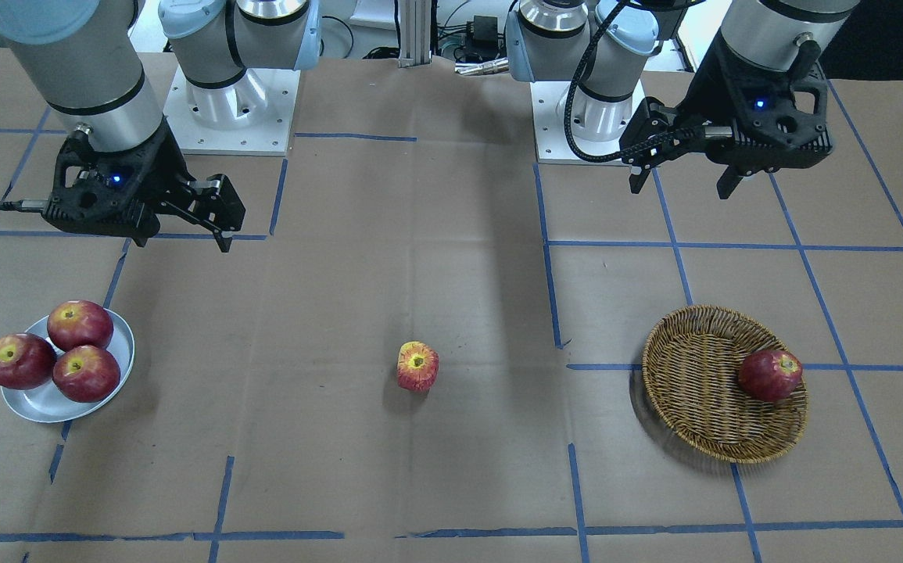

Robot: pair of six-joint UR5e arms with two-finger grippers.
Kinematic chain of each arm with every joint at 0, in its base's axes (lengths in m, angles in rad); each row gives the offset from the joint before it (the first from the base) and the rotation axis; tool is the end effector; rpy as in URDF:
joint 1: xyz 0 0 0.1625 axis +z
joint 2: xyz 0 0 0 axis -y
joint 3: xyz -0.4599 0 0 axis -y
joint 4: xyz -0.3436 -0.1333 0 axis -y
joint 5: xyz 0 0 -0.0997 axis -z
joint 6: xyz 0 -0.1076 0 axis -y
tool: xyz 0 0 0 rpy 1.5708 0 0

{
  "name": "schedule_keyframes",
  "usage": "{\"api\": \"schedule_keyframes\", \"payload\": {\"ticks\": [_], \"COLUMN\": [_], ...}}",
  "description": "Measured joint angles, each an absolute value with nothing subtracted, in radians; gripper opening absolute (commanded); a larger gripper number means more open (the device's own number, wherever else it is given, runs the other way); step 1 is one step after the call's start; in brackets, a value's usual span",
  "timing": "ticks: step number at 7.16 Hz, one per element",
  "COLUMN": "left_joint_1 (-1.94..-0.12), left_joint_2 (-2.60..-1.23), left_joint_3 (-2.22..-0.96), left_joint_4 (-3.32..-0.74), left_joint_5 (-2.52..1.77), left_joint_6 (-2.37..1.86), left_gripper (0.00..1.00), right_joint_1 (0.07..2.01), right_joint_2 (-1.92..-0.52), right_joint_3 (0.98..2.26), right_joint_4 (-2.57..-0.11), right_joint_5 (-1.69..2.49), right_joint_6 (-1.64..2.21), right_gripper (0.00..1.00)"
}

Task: Transfer apple from basket to plate
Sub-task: 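Move the right gripper over the apple at the table center and lower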

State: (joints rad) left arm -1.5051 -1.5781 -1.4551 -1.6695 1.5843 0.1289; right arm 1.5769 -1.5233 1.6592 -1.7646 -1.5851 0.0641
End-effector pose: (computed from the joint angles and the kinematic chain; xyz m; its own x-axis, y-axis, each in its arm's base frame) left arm -0.1023 -0.4534 0.5529 -0.9979 0.0630 -0.0146 0.0632 0.9980 -0.0079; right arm 0.1346 -0.4672 0.4737 -0.9982 0.0587 0.0105 0.0580 0.9966 -0.0587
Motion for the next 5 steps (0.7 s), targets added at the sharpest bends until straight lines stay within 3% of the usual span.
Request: {"api": "schedule_keyframes", "payload": {"ticks": [5], "left_joint_1": [-1.506], "left_joint_2": [-1.569], "left_joint_3": [-1.475], "left_joint_4": [-1.665], "left_joint_5": [1.585], "left_joint_6": [0.127], "left_gripper": [0.99], "right_joint_1": [1.849], "right_joint_2": [-1.234], "right_joint_3": [1.460], "right_joint_4": [-1.879], "right_joint_5": [-1.595], "right_joint_6": [0.384], "right_gripper": [1.00]}}
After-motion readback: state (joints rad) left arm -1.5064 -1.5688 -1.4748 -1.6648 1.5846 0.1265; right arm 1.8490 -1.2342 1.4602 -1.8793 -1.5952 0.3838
